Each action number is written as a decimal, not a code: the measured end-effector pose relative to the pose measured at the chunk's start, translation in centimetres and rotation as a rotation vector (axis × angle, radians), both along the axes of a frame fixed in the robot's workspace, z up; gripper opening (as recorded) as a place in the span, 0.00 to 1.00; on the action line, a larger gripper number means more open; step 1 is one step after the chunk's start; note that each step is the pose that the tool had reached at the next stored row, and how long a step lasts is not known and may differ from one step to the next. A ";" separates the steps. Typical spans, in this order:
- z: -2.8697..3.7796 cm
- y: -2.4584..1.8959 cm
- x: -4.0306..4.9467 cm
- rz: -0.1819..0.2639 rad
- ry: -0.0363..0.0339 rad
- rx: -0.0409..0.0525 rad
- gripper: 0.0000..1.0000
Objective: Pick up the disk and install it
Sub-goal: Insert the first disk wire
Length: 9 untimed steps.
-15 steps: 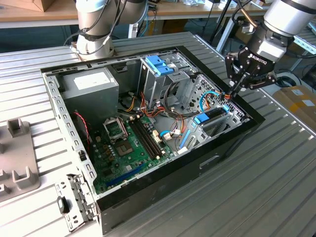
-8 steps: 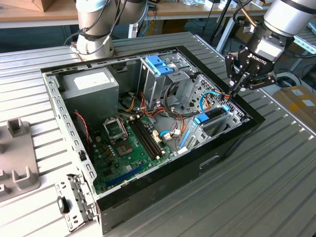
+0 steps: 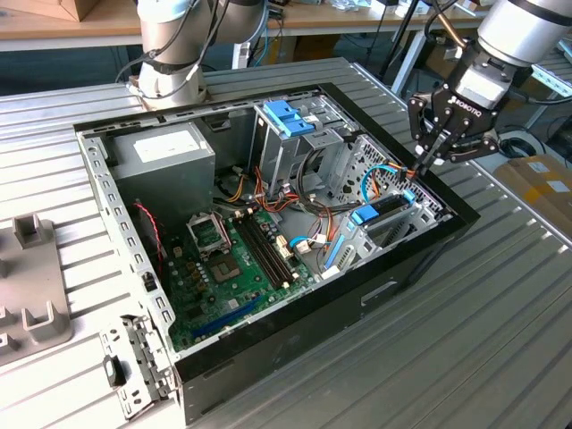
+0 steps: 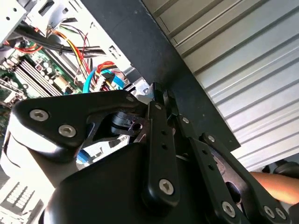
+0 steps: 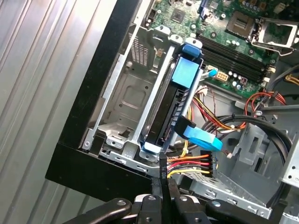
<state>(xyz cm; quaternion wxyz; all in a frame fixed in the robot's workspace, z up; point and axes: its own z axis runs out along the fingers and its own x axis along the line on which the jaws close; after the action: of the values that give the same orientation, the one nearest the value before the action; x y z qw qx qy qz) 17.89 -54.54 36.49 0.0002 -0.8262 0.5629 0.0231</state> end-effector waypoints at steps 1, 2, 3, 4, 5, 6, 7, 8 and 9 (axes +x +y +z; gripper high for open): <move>0.00 0.00 0.00 -0.020 0.0000 0.0000 0.16; 0.00 0.00 0.00 -0.038 0.0000 0.0000 0.16; 0.00 0.00 0.00 -0.049 0.0000 0.0000 0.16; 0.00 0.00 0.00 -0.060 0.0000 0.0000 0.16; -0.01 0.00 0.00 -0.071 0.0000 0.0000 0.16; -0.01 0.00 0.00 -0.088 0.0000 0.0000 0.16; -0.01 0.00 0.00 -0.098 0.0000 0.0000 0.16; -0.02 0.00 0.00 -0.110 0.0000 0.0000 0.16; -0.02 0.00 0.00 -0.126 0.0000 0.0000 0.16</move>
<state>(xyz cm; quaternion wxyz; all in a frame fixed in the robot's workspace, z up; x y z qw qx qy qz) 17.89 -54.54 36.47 0.0017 -0.7892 0.6137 0.0230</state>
